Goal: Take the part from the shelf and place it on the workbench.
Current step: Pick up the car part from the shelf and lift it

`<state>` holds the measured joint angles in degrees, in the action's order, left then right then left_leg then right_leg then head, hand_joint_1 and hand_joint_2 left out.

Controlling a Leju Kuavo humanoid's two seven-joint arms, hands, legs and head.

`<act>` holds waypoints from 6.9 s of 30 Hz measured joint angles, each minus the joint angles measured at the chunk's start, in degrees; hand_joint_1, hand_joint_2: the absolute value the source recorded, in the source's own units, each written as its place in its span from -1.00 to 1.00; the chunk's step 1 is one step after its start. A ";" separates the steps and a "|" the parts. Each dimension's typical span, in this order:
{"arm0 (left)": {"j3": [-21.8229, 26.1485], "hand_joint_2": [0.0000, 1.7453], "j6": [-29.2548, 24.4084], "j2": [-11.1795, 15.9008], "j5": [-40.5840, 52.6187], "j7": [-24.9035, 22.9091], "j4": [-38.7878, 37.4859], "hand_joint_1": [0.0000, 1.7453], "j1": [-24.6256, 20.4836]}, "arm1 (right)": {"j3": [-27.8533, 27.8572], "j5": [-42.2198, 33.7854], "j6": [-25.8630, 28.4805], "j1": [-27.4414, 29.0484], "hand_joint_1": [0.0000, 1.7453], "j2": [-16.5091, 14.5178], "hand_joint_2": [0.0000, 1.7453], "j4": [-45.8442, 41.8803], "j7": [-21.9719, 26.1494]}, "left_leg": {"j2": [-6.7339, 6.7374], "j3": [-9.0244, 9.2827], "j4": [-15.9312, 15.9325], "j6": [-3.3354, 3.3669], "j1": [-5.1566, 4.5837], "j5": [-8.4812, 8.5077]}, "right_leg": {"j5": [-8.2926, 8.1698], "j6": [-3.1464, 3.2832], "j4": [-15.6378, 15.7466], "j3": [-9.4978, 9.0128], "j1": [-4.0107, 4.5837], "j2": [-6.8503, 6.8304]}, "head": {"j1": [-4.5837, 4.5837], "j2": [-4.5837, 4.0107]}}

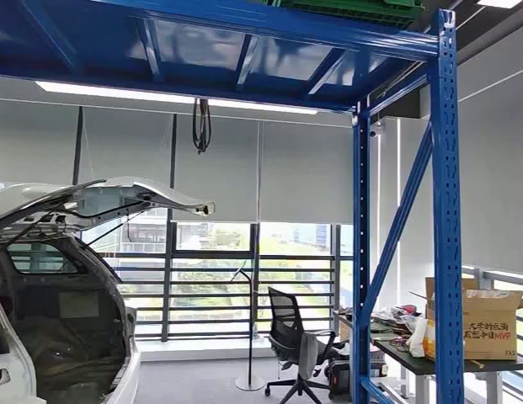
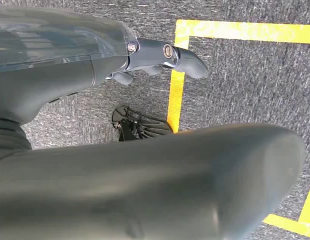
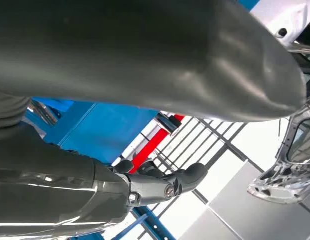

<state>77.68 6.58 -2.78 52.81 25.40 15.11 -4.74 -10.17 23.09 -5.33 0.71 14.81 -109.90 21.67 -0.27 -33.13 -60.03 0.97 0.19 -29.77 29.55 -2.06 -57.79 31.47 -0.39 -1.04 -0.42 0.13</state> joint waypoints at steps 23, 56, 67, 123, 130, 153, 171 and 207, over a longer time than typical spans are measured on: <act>0.05 -1.00 0.74 -0.31 0.00 0.34 -0.23 -1.00 -0.32 | -1.97 0.56 0.85 0.37 -1.00 1.67 -1.00 -0.61 -0.48 | -0.24 -3.70 -11.52 -2.08 1.07 -6.29 | 1.21 1.92 -0.68 -0.11 -0.61 0.87 | 0.04 0.04; 0.13 -1.00 0.81 -0.88 -0.25 1.10 -0.78 -1.00 -0.24 | -1.59 -1.12 1.71 1.07 -1.00 1.58 -1.00 -2.53 -1.80 | -0.59 -2.05 -12.31 -1.62 1.04 -9.34 | -3.43 2.31 -0.49 4.17 0.07 1.35 | 0.01 0.00; 0.17 -1.00 0.84 -0.87 -0.42 1.41 -0.93 -1.00 -0.37 | -2.96 9.05 3.62 -0.35 -1.00 1.91 1.00 -2.81 -4.09 | -0.31 -0.65 -0.17 -1.03 1.55 0.58 | -1.55 0.19 -0.47 1.78 -0.76 1.38 | -0.01 0.00; -1.27 -1.00 3.01 -6.25 2.26 0.62 -1.79 -1.00 -0.93 | -18.56 52.66 11.61 -2.83 -1.00 7.51 1.00 3.78 -22.83 | -0.32 -0.70 -0.18 -0.18 1.20 0.36 | -1.66 -1.34 0.03 1.74 -0.92 1.39 | 0.00 0.00; -1.43 -1.00 1.84 -6.10 1.20 0.78 -1.83 -1.00 -0.78 | -19.20 52.63 12.34 -3.95 -1.00 4.29 1.00 7.19 -22.09 | -0.33 -0.71 -0.17 -0.19 1.21 0.37 | -1.65 -1.33 0.01 1.74 -0.91 1.38 | 0.00 0.00; -1.79 -1.00 0.01 -2.56 2.39 2.84 -1.83 -1.00 -0.12 | -19.69 57.85 17.88 -4.24 -1.00 -3.75 1.00 16.98 -24.39 | -0.32 -0.71 -0.17 -0.20 1.28 0.37 | -1.62 -1.28 -0.02 1.76 -0.85 1.38 | 0.00 0.00; -3.04 -1.00 -0.07 -0.92 4.45 3.42 -1.83 -1.00 0.05 | -13.54 64.62 20.23 -5.65 -1.00 -7.88 1.00 28.24 -28.30 | -0.32 -0.71 -0.17 -0.20 1.28 0.37 | -1.62 -1.27 -0.02 1.76 -0.85 1.38 | 0.00 0.00; -3.95 -1.00 0.67 -0.59 6.31 4.91 -1.83 -1.00 -0.49 | -12.73 65.87 19.22 -14.24 -1.00 -11.57 1.00 36.89 -26.67 | -0.30 -0.69 -0.17 -0.22 1.28 0.40 | -1.63 -1.27 -0.09 1.79 -0.84 1.41 | 0.00 0.00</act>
<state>73.73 7.25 -3.37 59.12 30.30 13.29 -5.23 -22.91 88.96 13.89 -13.53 3.24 -73.00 -5.00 -0.57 -33.82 -60.20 0.74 1.47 -29.36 27.93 -3.32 -57.88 33.25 -1.23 0.37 -0.42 0.13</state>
